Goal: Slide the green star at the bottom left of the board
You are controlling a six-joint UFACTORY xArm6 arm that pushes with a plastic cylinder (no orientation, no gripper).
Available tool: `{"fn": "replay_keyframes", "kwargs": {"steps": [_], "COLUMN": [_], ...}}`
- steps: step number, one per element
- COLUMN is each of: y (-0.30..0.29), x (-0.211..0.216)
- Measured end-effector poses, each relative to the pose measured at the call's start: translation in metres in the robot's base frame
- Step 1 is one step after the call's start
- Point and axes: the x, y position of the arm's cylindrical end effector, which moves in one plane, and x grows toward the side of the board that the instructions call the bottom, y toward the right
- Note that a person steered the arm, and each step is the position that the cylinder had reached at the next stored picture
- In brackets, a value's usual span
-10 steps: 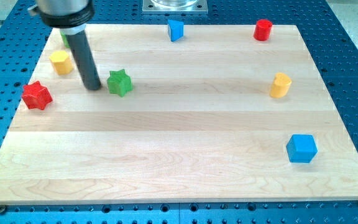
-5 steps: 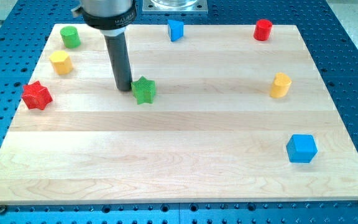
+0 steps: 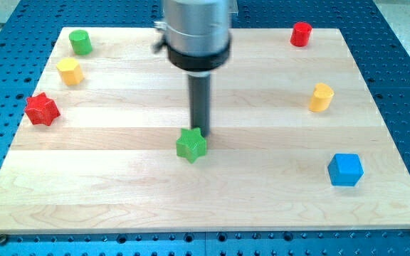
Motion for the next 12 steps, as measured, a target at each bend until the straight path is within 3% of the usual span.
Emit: {"fn": "replay_keyframes", "kwargs": {"steps": [2, 3, 5, 6, 7, 8, 9, 10, 11, 12], "y": [-0.072, -0.002, -0.106, -0.051, -0.11, -0.151, -0.144, -0.173, -0.217, -0.181], "x": [0.071, 0.081, 0.087, 0.093, 0.137, 0.124, 0.109, 0.094, 0.098, 0.073]}}
